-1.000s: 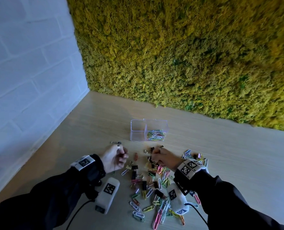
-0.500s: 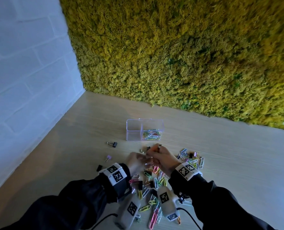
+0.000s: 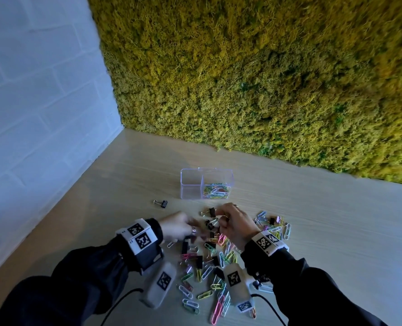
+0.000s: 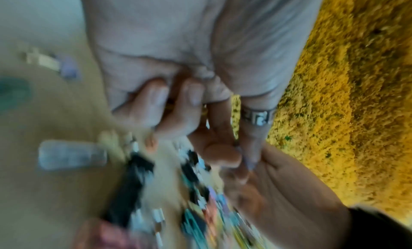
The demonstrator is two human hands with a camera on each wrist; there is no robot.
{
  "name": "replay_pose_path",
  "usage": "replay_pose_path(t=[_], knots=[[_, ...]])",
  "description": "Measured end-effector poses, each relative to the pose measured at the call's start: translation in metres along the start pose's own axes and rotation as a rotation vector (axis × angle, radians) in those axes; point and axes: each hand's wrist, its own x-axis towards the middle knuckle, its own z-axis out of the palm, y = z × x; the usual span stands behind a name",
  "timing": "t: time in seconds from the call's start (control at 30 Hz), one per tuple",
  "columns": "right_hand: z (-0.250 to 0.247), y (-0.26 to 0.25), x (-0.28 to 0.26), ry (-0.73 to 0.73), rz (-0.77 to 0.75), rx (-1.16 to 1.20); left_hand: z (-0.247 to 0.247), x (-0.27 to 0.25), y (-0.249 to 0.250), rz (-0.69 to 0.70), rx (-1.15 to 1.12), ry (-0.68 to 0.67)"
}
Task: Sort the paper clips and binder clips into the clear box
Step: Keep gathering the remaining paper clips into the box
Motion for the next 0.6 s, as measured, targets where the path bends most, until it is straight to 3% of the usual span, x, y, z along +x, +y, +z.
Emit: replay_pose_path(t=[0.07,0.2,0.37,0.47,0.6], knots=[[-0.002,-0.002,0.001,0.038,0.028,0.046,-0.017,0.0,-0.001,-0.032,0.091,0.048],[0.0,-0.005,0.003,0.038,0.002,0.098,-0.045,0.005,-0.008,-0.099,0.344,0.266],[0.001,-0.007,0.004,-0.033,-0.1,-0.085,-0.047,0.0,-0.025,-0.058,0.524,0.388],[0.001,-0.004,0.006,-0.063,-0.143,-0.243,-0.042,-0.011,-0.042,-0.057,0.619,0.342],[0.02,0.001,0.012,-0.139,-0.067,-0.554,-0.039,-0.013,-0.059,-0.031,0.723,0.21]])
